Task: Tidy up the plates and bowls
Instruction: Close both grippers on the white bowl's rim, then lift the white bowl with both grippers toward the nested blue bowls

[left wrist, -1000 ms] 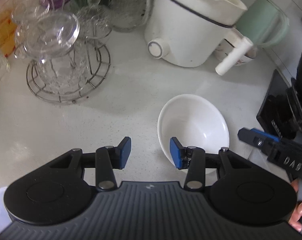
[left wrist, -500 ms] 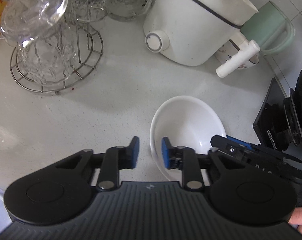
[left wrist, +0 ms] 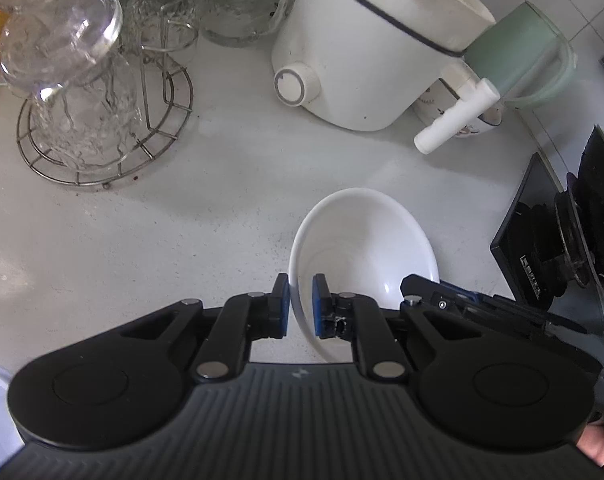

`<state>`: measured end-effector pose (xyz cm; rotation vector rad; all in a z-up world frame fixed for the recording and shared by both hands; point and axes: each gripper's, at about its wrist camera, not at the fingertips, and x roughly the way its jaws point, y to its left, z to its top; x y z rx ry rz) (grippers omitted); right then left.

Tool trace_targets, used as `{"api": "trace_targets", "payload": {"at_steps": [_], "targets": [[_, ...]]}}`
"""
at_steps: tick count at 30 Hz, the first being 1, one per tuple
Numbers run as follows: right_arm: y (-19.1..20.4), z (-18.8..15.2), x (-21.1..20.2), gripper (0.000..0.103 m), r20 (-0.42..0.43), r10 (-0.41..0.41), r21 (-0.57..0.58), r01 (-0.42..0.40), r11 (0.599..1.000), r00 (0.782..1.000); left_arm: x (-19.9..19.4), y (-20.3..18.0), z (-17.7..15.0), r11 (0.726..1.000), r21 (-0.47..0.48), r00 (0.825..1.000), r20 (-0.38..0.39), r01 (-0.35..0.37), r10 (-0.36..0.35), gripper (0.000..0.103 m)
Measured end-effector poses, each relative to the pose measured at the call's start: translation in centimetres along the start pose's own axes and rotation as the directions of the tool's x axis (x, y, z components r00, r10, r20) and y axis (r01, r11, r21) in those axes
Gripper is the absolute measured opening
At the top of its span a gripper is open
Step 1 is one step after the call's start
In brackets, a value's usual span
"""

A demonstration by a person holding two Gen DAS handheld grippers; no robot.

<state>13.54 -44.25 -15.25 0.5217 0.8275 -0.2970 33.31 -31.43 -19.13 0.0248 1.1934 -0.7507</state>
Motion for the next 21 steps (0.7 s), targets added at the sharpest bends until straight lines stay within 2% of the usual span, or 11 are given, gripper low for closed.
{"api": "trace_targets", "payload": {"at_steps": [21], "targets": [[2.7,-0.6,-6.2,0.012,0.100,0.090,0.091,-0.100,0.991,0.991,-8.0,-0.8,-1.3,0.999,-0.010,0.998,0.055,-0.031,0.031,0.014]]}}
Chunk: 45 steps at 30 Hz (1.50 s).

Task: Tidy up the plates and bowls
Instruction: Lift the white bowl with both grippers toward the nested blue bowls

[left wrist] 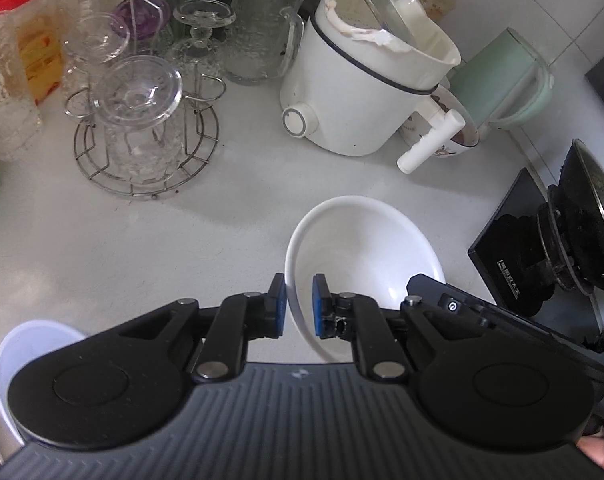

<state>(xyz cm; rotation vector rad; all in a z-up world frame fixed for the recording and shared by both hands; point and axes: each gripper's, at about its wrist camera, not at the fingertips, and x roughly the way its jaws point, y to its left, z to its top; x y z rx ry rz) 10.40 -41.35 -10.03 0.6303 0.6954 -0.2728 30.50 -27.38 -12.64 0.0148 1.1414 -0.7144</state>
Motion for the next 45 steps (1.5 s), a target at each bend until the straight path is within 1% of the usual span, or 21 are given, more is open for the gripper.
{"api": "trace_targets", "payload": {"at_steps": [7,14,20,26,35,45], "targets": [[0.8,-0.3,-1.5,0.012,0.019,0.017,0.014,-0.017,1.000,1.000,-2.2,0.0,-0.8,1.000,-0.013,1.000,0.006,0.005,-0.004,0.014],[2.3,-0.4,-2.7,0.012,0.045,0.037,-0.017,-0.036,0.999,0.998,-4.6,0.5,-1.3,1.000,-0.029,1.000,0.021,0.004,-0.004,0.014],[3.7,-0.5,-3.2,0.012,0.041,0.065,-0.034,-0.064,0.997,0.997,-6.4,1.6,-1.7,0.999,-0.053,1.000,0.025,-0.003,0.004,0.014],[5.4,-0.8,-3.0,0.012,0.022,0.099,-0.056,-0.097,0.994,0.995,-8.2,3.2,-2.3,0.996,-0.085,0.999,0.039,-0.017,0.021,0.014],[8.4,-1.5,-2.0,0.012,-0.037,0.140,-0.117,-0.143,0.983,0.989,-10.7,6.3,-3.2,0.987,-0.154,0.996,0.075,-0.038,0.050,0.014],[12.4,-2.6,-0.5,0.012,-0.101,0.175,-0.198,-0.192,0.961,0.979,-13.1,10.5,-5.1,0.969,-0.241,0.989,0.113,-0.062,0.091,0.014]]}}
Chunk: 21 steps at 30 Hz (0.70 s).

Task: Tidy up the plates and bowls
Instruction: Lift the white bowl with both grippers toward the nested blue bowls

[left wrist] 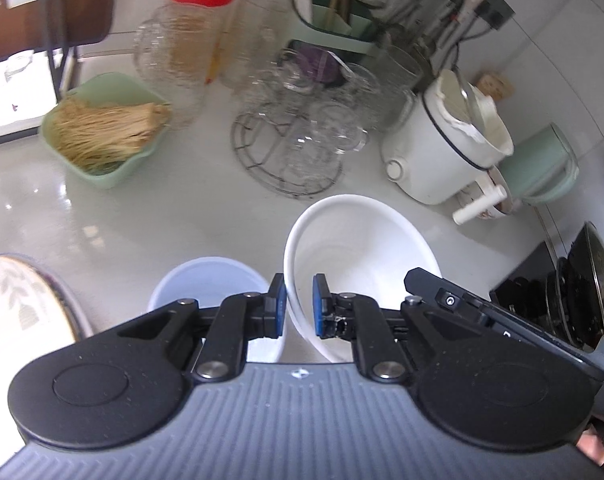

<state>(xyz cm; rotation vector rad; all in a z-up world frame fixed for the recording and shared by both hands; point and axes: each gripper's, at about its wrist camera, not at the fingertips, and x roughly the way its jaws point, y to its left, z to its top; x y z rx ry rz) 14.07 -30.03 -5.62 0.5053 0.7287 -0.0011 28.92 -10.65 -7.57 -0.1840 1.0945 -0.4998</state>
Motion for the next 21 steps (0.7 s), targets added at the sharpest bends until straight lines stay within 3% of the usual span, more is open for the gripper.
{"api": "trace_targets", "payload": {"at_steps": [11,21], "targets": [[2.8,-0.8,3.0,0.012,-0.070,0.006,-0.099,-0.013,0.995,0.998,-0.6,3.8,-1.1,0.998,-0.031,0.998,0.045,-0.045,0.047,0.015],[3.1,-2.0,5.4,0.012,-0.143,-0.032,-0.132,0.014,0.991,0.989,1.9,5.5,-2.4,0.997,-0.024,0.997,0.021,-0.079,0.080,0.015]]}}
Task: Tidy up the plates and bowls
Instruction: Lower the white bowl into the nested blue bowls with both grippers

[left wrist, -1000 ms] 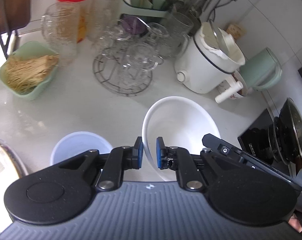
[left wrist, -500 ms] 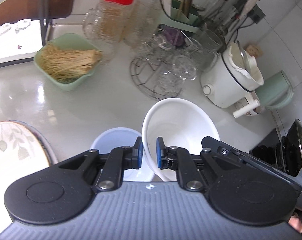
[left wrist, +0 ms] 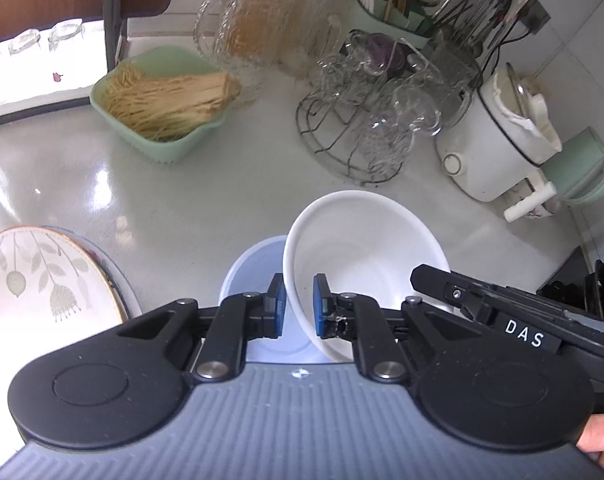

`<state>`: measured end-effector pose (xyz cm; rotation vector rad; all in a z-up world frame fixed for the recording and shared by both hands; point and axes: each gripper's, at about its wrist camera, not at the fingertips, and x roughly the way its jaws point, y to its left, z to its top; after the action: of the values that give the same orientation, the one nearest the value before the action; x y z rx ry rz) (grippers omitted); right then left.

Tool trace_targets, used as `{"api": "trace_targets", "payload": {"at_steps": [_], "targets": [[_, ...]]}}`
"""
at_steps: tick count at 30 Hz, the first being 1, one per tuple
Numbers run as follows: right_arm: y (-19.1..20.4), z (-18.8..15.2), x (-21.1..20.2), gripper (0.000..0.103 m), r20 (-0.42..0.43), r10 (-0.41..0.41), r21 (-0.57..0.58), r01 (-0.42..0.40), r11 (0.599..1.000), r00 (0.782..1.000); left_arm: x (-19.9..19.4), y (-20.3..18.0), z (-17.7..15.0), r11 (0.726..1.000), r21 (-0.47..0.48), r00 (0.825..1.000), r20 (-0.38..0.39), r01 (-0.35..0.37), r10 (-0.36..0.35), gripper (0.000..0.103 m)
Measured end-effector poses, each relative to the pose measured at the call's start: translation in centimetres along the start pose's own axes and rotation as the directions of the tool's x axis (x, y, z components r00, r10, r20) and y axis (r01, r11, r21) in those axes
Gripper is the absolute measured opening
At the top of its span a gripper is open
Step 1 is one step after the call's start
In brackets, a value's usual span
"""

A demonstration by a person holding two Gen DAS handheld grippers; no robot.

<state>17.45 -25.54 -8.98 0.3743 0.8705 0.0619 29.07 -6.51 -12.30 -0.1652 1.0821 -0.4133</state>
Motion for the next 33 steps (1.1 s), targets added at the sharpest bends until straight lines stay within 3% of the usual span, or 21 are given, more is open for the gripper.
{"api": "trace_targets", "payload": {"at_steps": [10,21,24,28,32,33], "targets": [[1.3,-0.8,2.2,0.014,-0.085,0.019,-0.054,-0.024,0.998,0.996,0.2,2.6,-1.3,0.996,-0.086,1.000,0.011,-0.023,0.024,0.015],[1.7,-0.8,3.4,0.014,-0.122,-0.001,-0.083,-0.009,0.996,0.993,0.8,3.4,-2.1,0.994,-0.104,0.999,-0.012,-0.036,0.035,0.016],[1.5,-0.8,3.6,0.015,-0.131,0.000,-0.080,-0.011,0.997,0.991,0.7,3.7,-2.4,0.993,-0.115,0.999,-0.013,-0.038,0.037,0.029],[1.4,-0.6,3.7,0.016,-0.136,0.002,-0.081,-0.013,0.997,0.991,0.6,4.1,-2.4,0.992,-0.121,0.999,-0.006,-0.041,0.040,0.040],[0.7,-0.3,3.2,0.042,-0.106,0.020,-0.054,-0.026,0.998,0.994,0.5,4.2,-2.4,0.992,-0.117,0.999,-0.005,-0.045,0.044,0.049],[0.5,-0.1,3.2,0.044,-0.102,0.020,-0.050,-0.025,0.998,0.995,0.6,4.2,-2.5,0.992,-0.117,0.999,-0.004,-0.047,0.047,0.050]]}}
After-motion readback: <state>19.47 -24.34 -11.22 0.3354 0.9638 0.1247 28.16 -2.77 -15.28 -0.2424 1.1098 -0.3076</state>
